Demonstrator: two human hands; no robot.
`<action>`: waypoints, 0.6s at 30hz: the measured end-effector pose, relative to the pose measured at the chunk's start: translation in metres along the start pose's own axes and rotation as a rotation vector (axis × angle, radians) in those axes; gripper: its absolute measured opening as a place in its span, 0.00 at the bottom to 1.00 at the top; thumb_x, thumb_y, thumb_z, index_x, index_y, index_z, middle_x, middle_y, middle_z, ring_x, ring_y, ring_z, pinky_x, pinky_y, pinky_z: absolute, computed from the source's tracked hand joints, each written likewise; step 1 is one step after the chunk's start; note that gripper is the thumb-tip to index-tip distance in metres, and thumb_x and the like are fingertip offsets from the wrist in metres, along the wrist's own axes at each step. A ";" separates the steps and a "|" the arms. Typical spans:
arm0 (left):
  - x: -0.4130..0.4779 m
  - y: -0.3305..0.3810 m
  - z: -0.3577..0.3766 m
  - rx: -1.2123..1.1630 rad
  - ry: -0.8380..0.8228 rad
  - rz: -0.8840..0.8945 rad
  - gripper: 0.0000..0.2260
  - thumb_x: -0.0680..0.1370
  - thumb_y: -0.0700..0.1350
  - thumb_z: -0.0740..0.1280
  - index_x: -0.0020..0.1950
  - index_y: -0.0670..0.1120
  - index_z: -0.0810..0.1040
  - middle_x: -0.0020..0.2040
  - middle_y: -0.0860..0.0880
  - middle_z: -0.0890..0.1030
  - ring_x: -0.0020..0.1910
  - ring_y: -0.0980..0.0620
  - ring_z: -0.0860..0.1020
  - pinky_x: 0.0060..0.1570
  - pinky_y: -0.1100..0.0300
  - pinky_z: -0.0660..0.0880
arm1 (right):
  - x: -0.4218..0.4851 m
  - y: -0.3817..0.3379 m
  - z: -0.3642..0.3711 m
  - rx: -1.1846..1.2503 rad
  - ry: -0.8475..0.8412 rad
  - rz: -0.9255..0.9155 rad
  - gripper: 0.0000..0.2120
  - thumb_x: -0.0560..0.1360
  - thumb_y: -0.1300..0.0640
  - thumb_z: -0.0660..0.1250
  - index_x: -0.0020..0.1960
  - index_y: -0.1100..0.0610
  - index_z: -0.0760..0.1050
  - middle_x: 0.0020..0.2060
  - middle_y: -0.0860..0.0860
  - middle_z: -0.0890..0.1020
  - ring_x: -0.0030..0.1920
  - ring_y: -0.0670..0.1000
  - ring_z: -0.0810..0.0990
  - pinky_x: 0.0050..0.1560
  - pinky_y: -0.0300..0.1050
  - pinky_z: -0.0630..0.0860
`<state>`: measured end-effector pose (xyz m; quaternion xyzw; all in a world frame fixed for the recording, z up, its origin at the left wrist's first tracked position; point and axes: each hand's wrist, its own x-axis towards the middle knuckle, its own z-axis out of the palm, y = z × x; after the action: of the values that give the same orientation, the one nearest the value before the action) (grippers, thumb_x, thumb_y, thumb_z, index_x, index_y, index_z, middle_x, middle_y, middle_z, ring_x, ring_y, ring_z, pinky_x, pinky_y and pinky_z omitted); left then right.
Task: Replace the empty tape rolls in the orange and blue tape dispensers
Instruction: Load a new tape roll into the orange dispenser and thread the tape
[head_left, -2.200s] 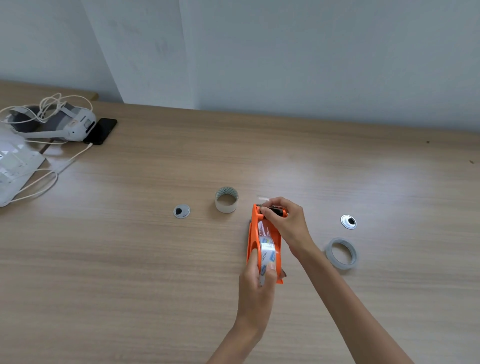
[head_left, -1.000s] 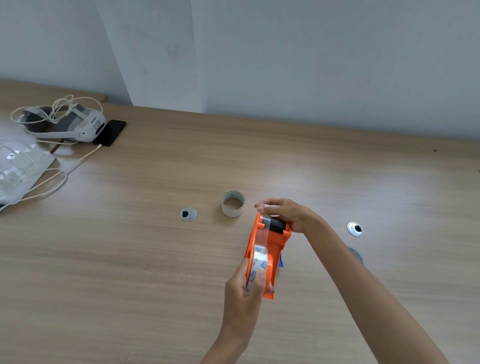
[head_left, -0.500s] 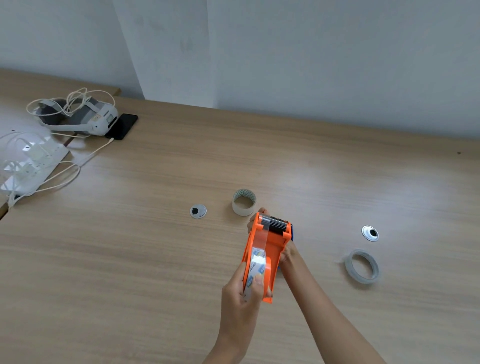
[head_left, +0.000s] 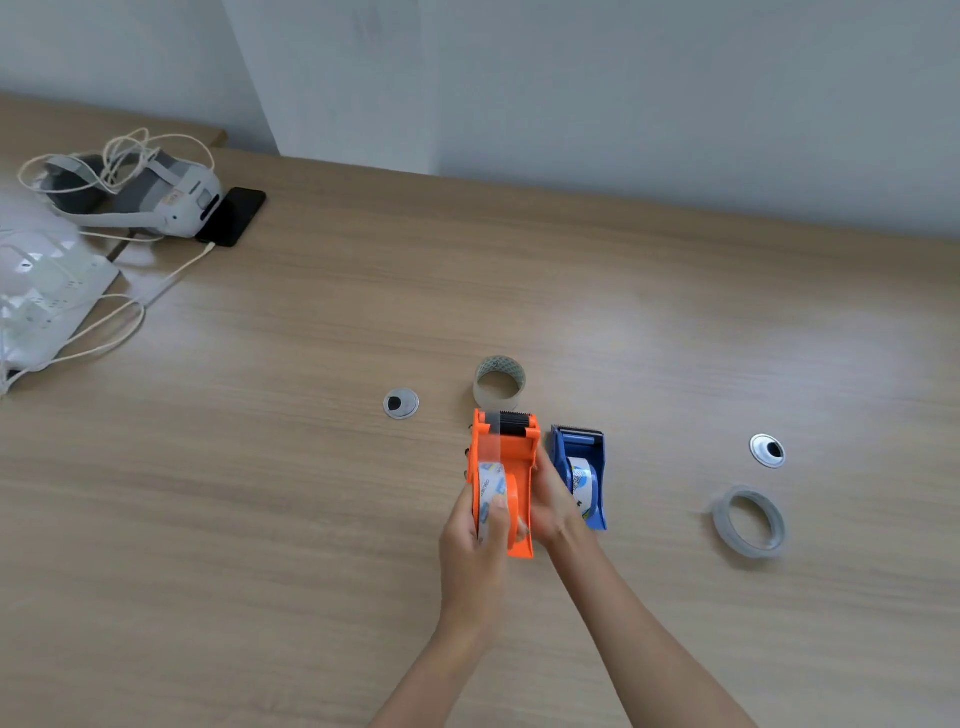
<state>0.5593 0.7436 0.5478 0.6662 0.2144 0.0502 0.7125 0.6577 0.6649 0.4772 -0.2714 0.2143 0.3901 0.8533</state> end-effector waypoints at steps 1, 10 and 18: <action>0.007 -0.004 0.001 0.012 0.001 -0.023 0.19 0.70 0.56 0.59 0.39 0.40 0.75 0.31 0.48 0.78 0.31 0.55 0.76 0.33 0.66 0.73 | 0.002 0.002 -0.004 0.014 0.032 0.004 0.35 0.73 0.33 0.59 0.65 0.61 0.70 0.49 0.59 0.84 0.47 0.56 0.84 0.46 0.49 0.81; 0.066 -0.039 0.011 0.155 0.024 -0.284 0.14 0.78 0.43 0.58 0.33 0.43 0.73 0.27 0.49 0.77 0.25 0.55 0.73 0.29 0.62 0.71 | 0.018 0.001 -0.020 -0.127 0.244 0.098 0.33 0.76 0.33 0.46 0.41 0.58 0.77 0.21 0.54 0.79 0.22 0.49 0.79 0.25 0.37 0.76; 0.084 -0.051 0.011 0.160 0.073 -0.368 0.15 0.77 0.45 0.59 0.31 0.46 0.75 0.28 0.48 0.79 0.29 0.49 0.76 0.36 0.57 0.73 | 0.034 0.008 -0.042 -0.137 0.342 0.090 0.32 0.77 0.35 0.45 0.55 0.58 0.77 0.30 0.54 0.83 0.32 0.51 0.82 0.41 0.48 0.78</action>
<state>0.6281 0.7580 0.4789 0.6681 0.3615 -0.0740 0.6461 0.6659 0.6618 0.4235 -0.3812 0.3410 0.3897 0.7658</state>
